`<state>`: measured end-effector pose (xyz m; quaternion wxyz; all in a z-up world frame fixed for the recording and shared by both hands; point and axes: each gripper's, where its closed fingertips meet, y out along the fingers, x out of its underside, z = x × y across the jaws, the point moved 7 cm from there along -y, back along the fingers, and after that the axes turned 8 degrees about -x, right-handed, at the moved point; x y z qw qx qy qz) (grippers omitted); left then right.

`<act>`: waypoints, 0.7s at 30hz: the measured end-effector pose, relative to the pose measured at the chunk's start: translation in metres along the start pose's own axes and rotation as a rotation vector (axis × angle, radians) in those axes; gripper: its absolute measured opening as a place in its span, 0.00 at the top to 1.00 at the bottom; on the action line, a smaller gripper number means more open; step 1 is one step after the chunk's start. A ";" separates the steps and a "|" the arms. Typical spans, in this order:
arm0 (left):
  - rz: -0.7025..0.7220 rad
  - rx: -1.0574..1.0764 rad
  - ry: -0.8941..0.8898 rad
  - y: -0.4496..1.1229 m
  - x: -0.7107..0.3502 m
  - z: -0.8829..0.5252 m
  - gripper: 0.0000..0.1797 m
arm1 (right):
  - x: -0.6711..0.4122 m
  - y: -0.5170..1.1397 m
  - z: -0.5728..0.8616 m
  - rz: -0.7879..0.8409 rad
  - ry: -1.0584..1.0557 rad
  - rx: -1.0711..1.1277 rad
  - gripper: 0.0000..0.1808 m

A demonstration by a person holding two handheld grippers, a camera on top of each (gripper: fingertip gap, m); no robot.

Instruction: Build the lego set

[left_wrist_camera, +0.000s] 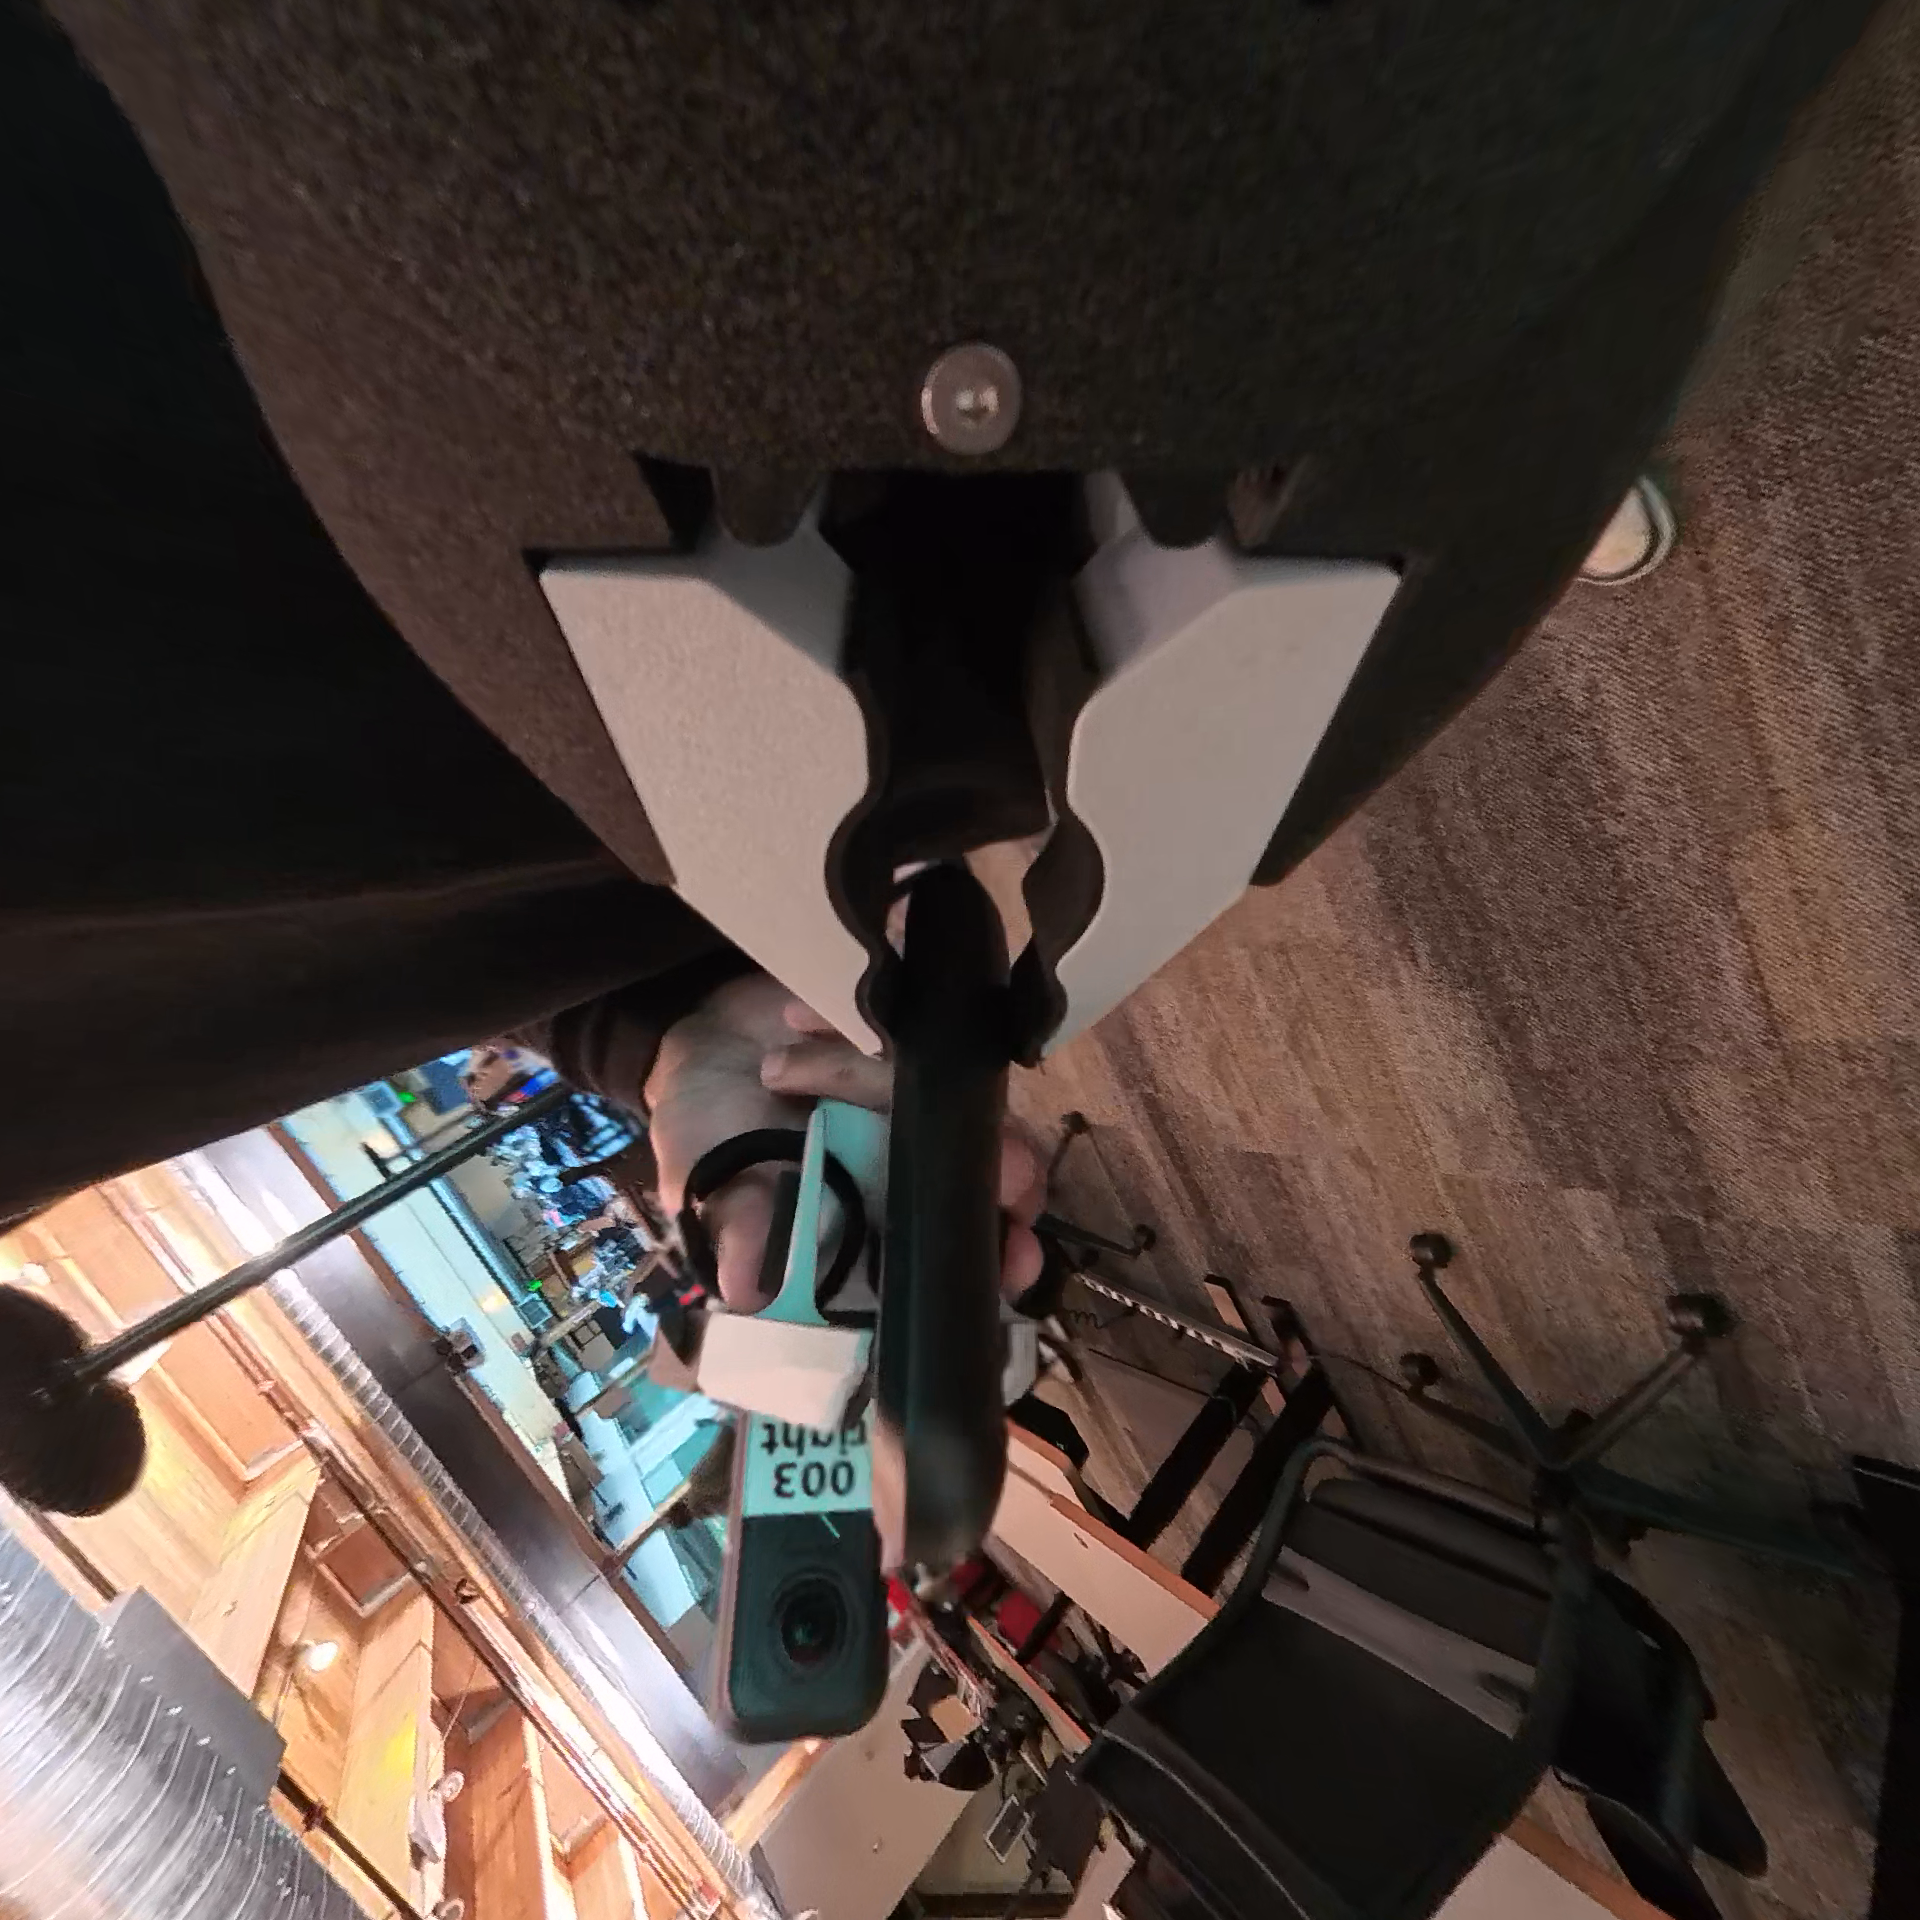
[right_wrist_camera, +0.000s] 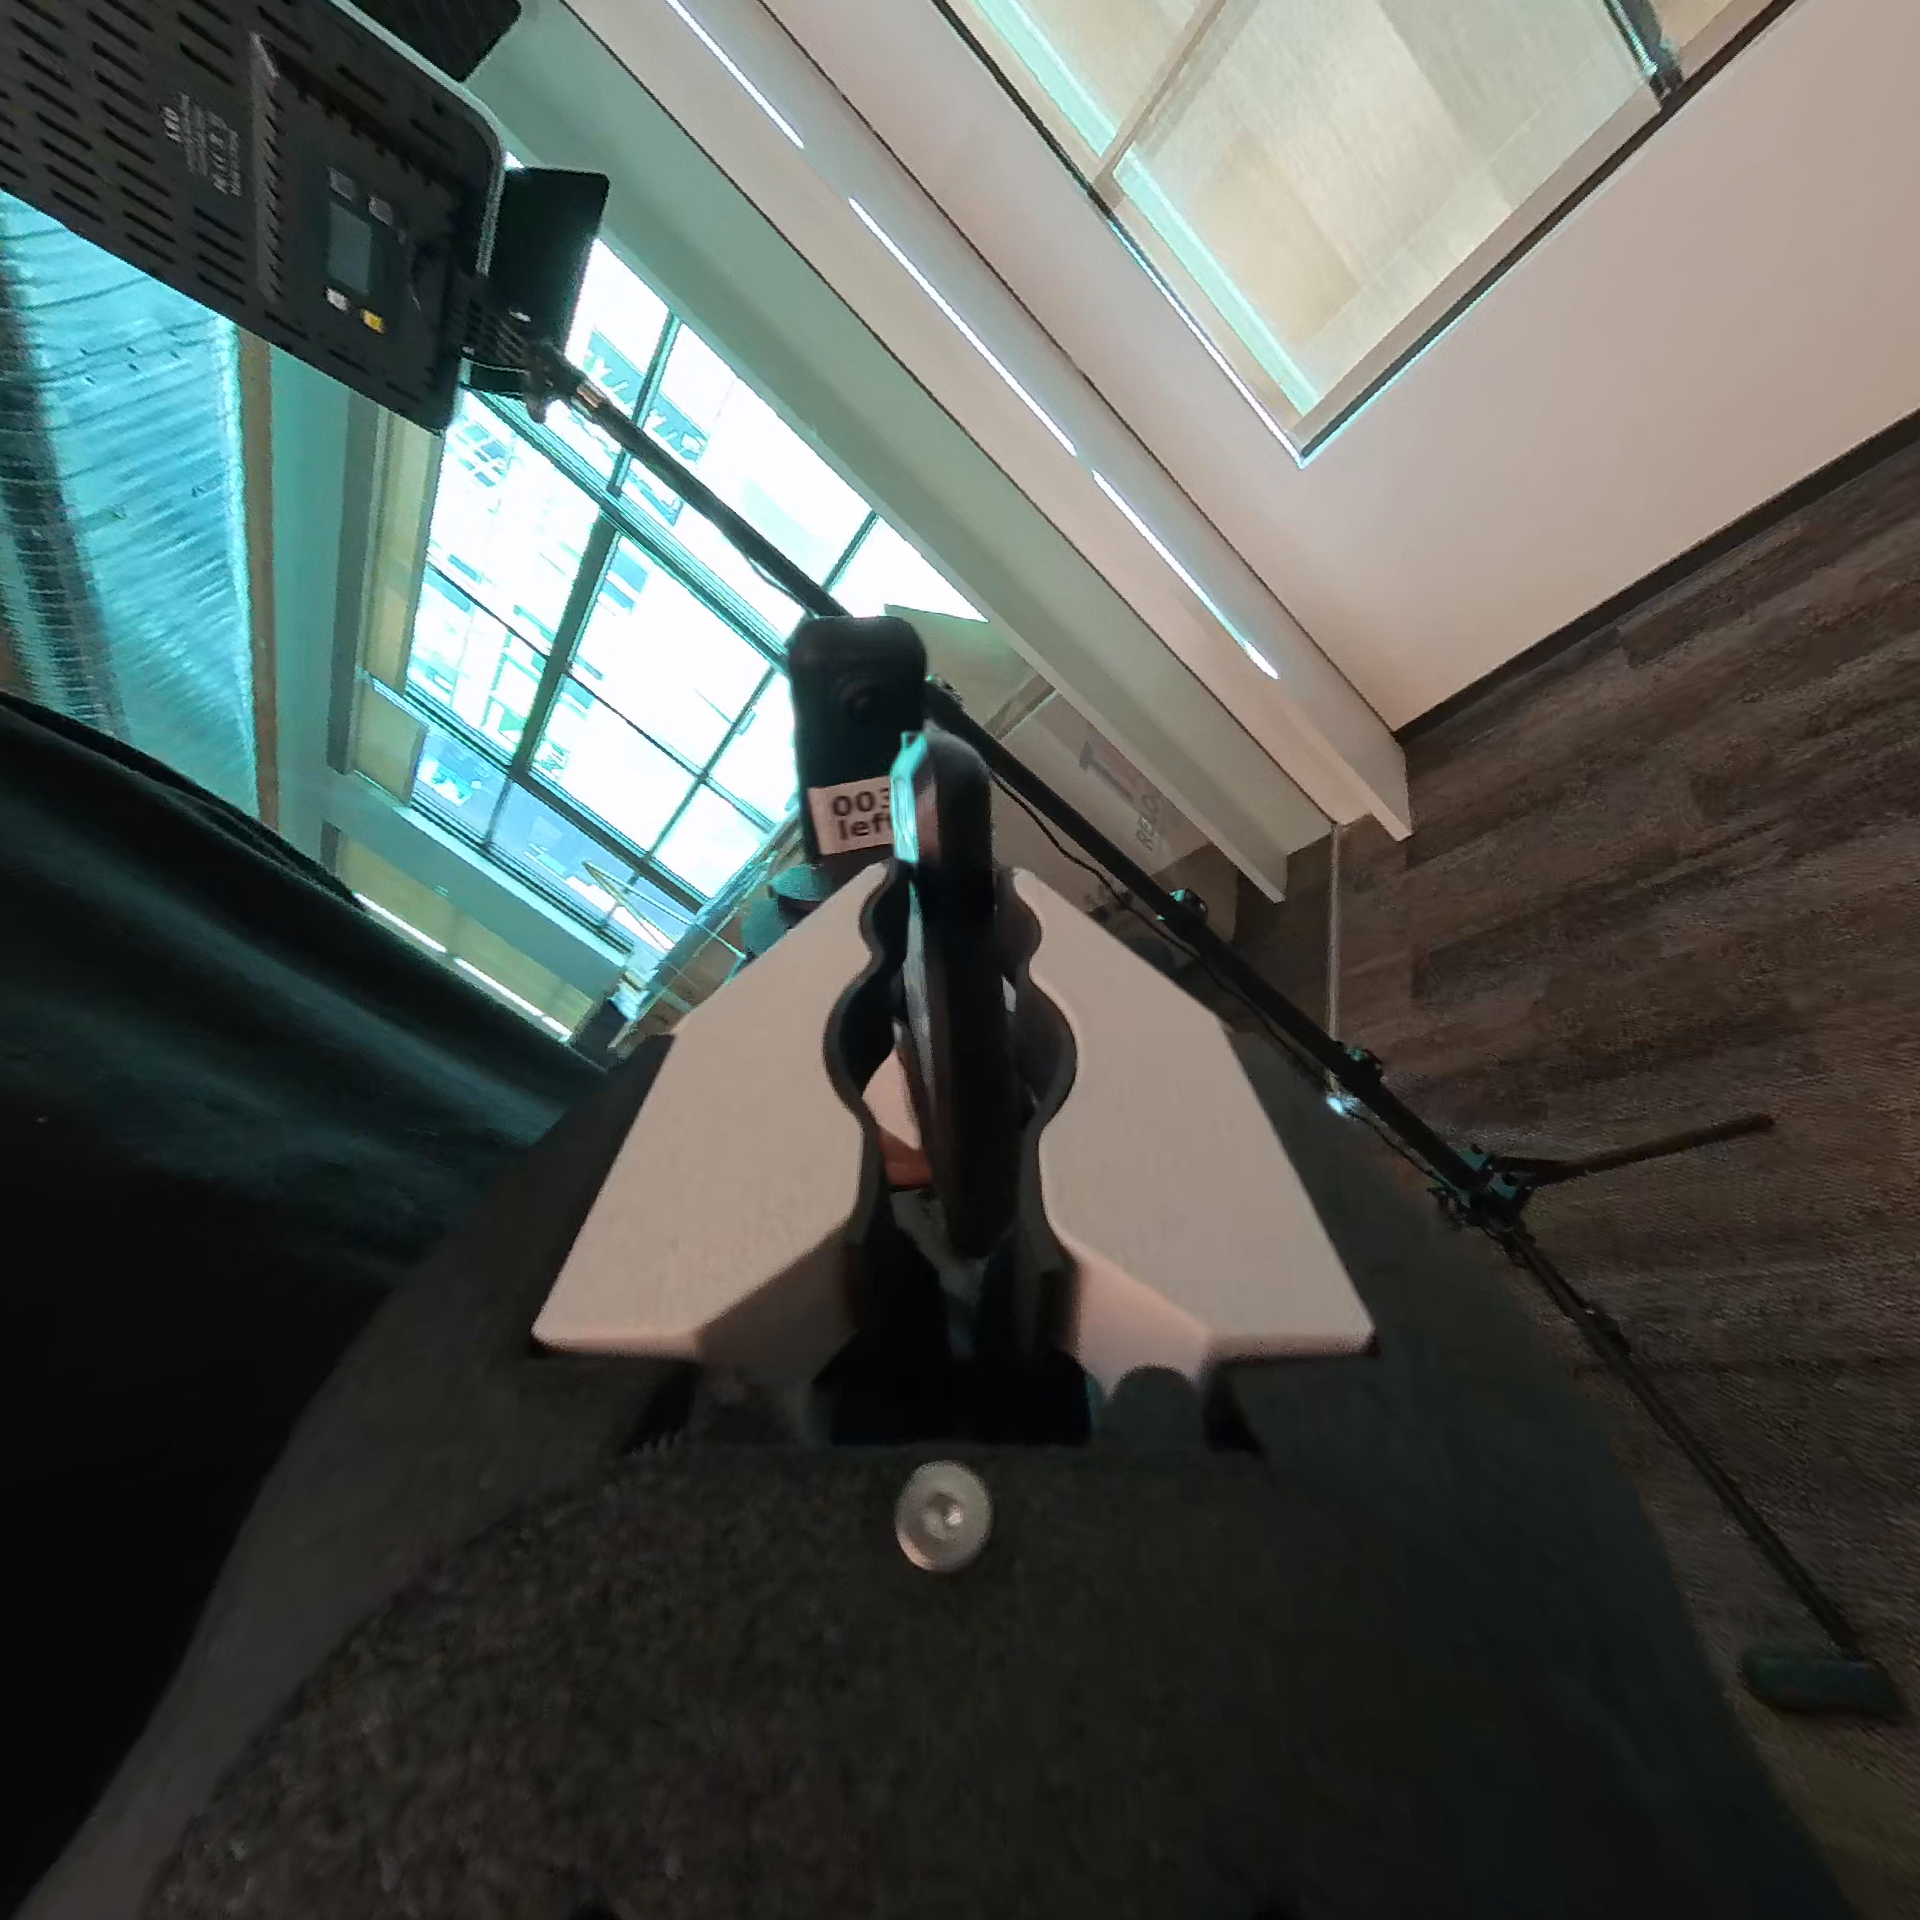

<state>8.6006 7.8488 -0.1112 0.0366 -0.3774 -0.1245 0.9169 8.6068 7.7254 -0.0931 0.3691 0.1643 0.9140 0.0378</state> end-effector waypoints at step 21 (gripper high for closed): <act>0.037 -0.200 -0.032 -0.022 0.002 -0.028 0.90 | 0.010 -0.017 0.021 -0.137 -0.031 0.121 0.90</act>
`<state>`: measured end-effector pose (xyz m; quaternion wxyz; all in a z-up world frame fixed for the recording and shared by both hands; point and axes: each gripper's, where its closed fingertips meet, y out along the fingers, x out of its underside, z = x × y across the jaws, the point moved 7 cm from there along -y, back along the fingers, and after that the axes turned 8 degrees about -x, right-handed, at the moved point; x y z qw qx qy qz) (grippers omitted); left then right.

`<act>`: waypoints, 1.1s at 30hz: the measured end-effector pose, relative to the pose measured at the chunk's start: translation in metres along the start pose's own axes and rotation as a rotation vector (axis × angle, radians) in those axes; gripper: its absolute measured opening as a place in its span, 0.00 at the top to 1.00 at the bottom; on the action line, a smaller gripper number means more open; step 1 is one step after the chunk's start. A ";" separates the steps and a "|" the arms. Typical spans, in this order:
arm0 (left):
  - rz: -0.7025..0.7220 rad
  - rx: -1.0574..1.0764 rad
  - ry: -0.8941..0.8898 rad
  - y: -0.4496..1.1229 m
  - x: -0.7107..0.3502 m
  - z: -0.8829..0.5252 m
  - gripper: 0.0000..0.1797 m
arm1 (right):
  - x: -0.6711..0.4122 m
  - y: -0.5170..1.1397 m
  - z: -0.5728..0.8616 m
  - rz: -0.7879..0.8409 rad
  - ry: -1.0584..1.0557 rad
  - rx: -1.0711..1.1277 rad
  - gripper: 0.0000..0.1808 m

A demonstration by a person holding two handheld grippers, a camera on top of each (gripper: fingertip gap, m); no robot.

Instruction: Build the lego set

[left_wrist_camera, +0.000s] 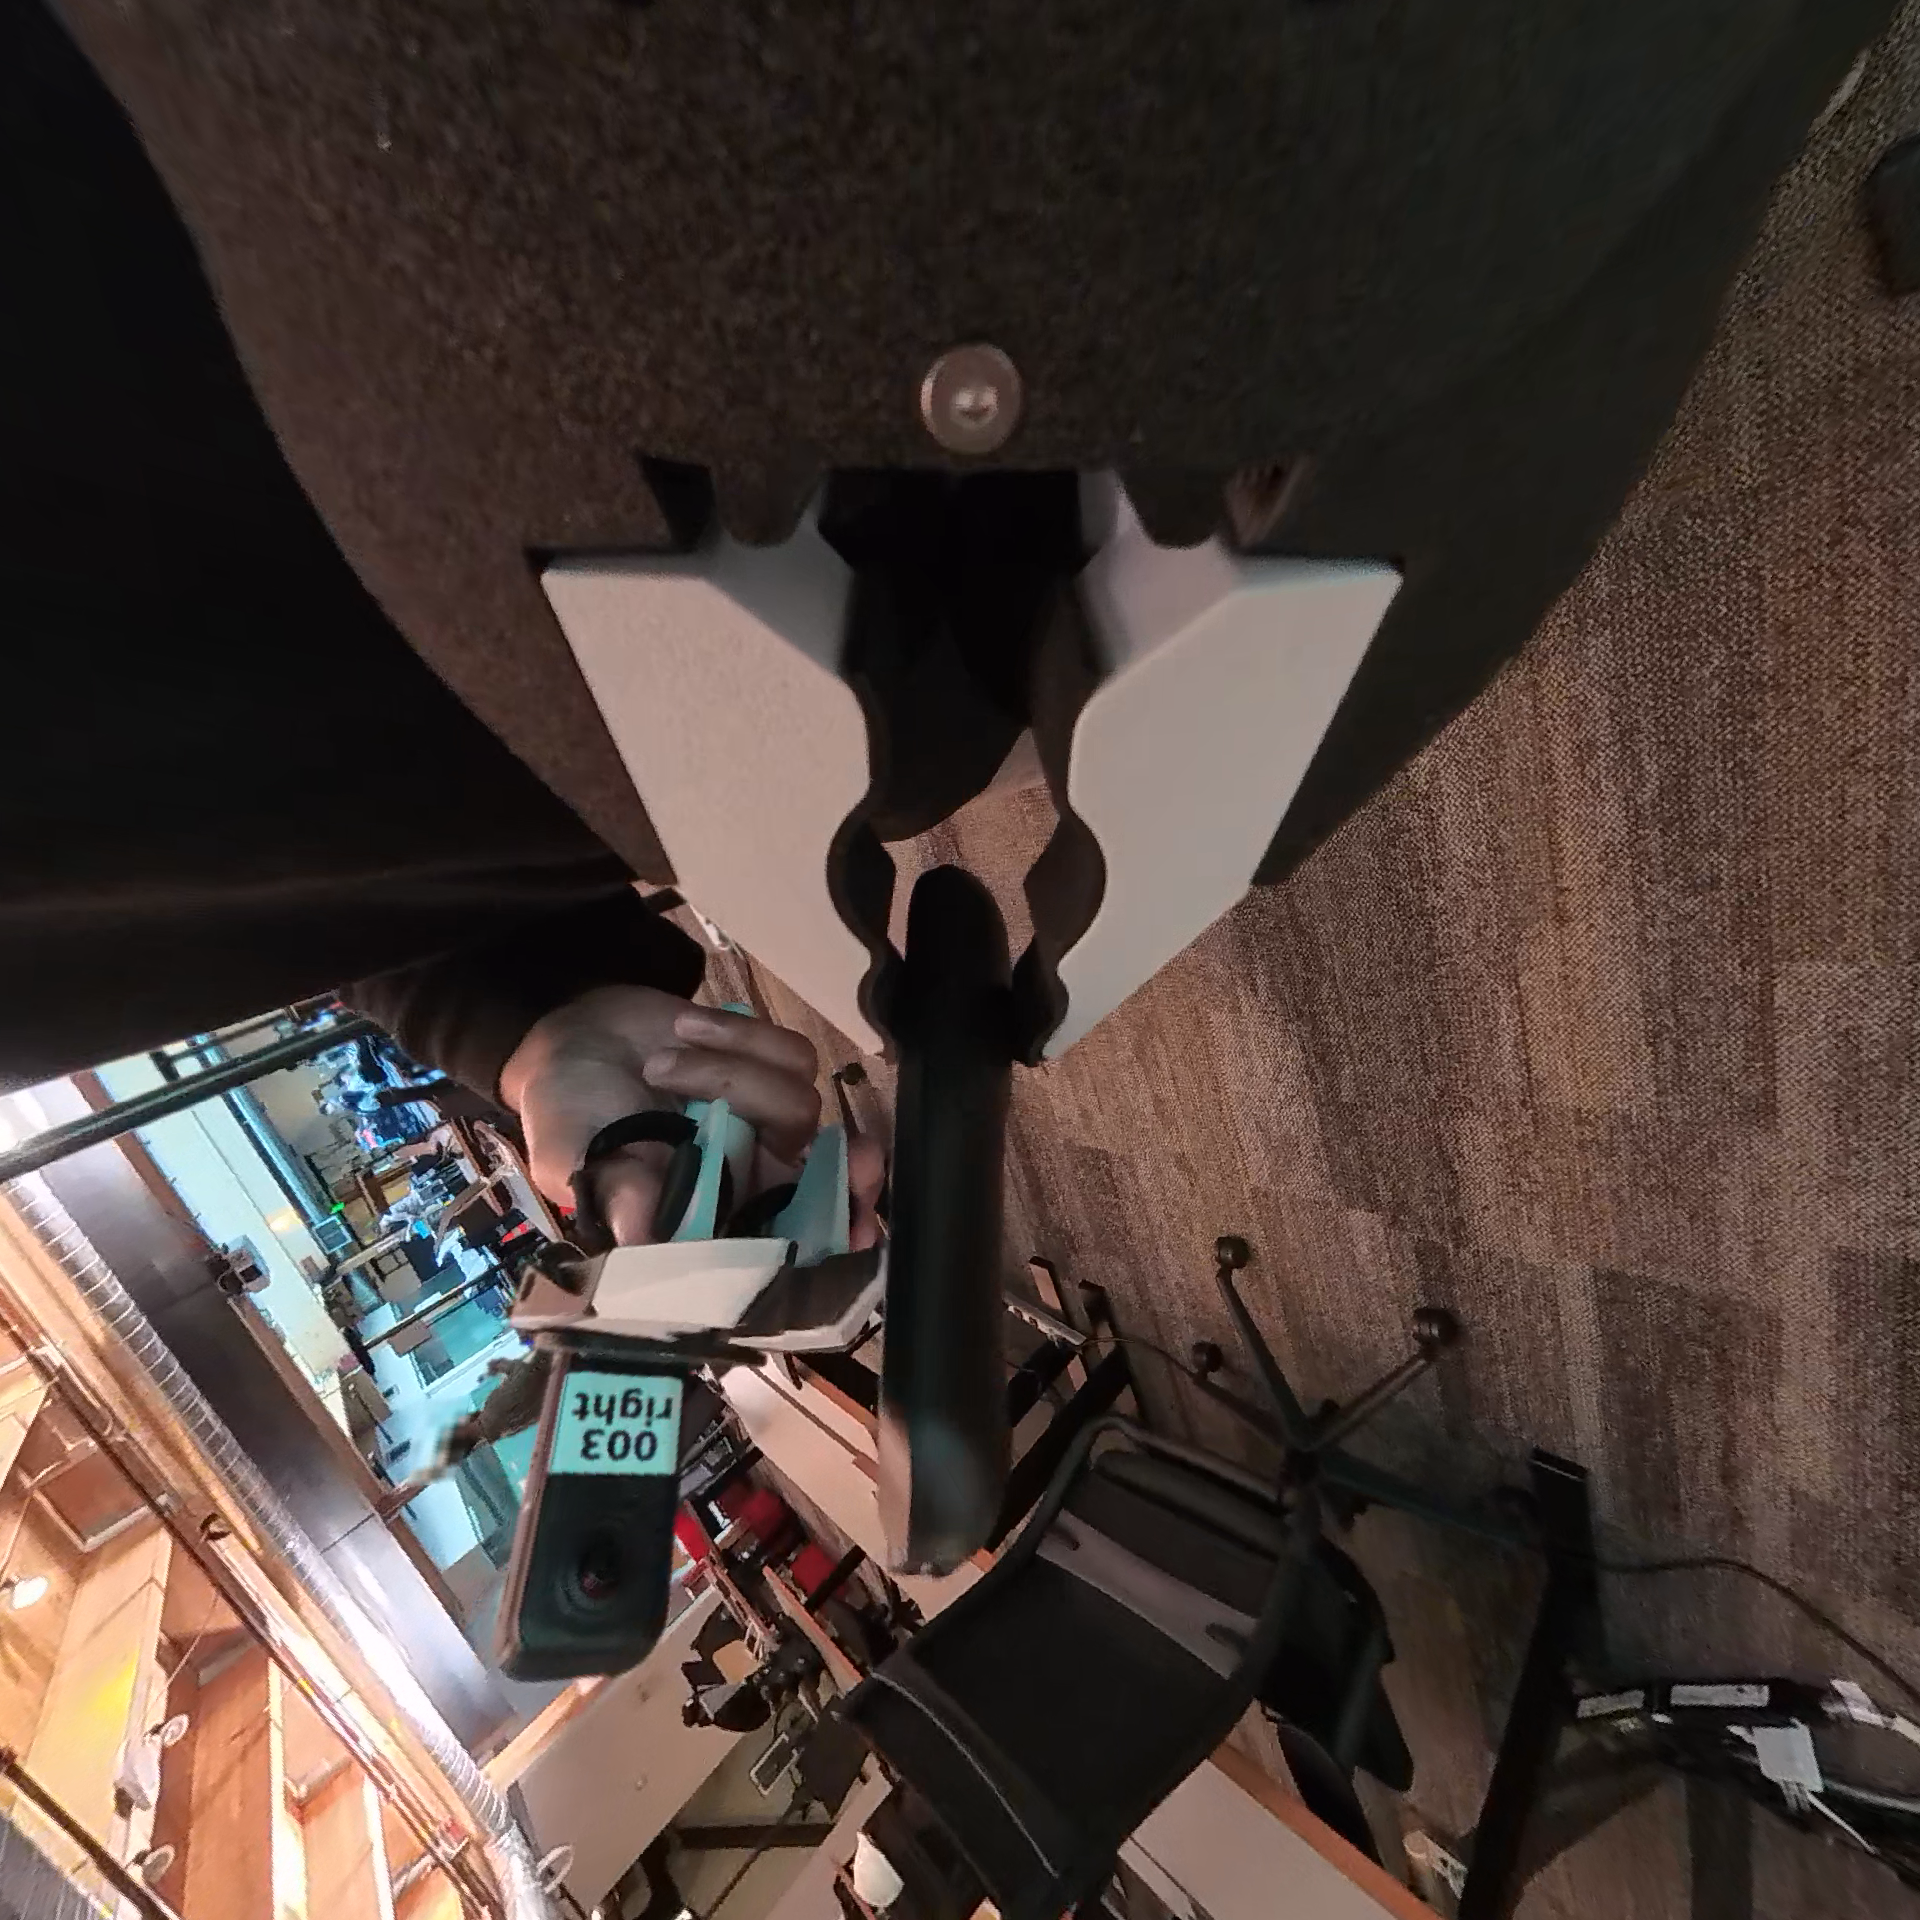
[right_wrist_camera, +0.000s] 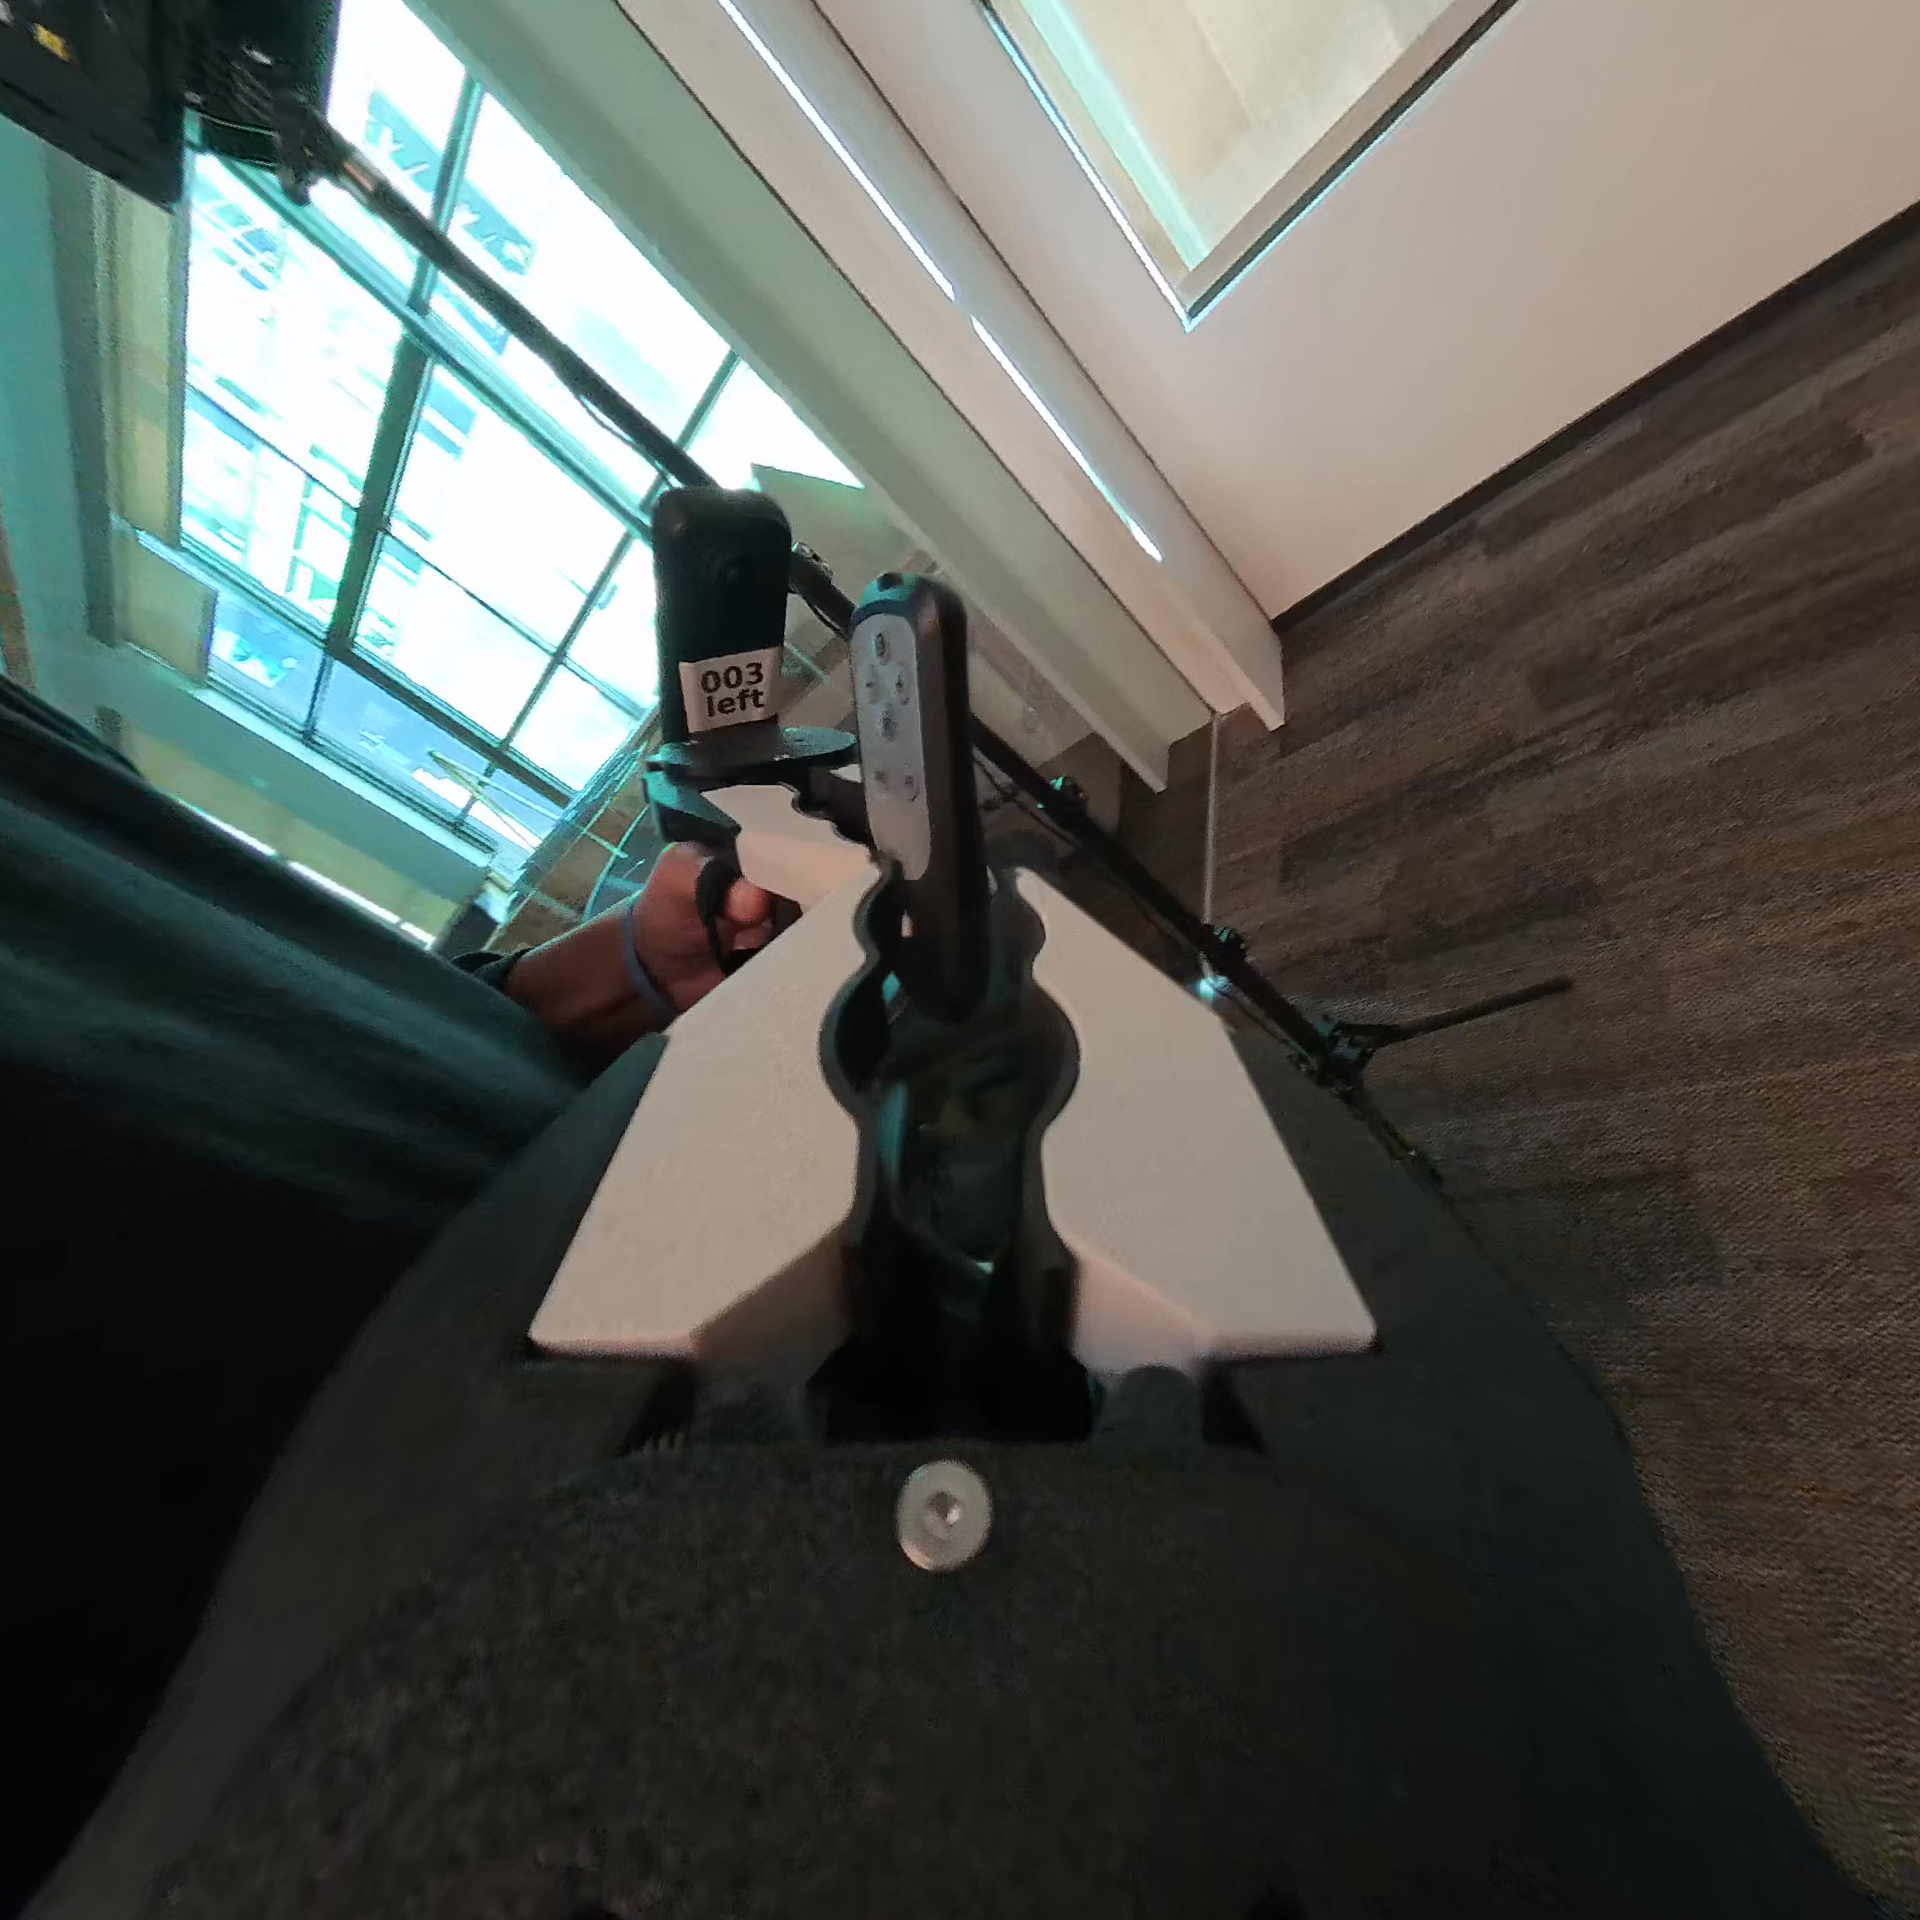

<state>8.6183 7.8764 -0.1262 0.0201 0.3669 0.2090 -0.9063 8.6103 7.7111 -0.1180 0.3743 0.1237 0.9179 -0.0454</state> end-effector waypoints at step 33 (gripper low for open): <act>-0.093 -0.391 -0.601 -0.046 0.209 -0.161 0.90 | 0.075 0.057 0.044 -0.303 0.208 -0.015 0.92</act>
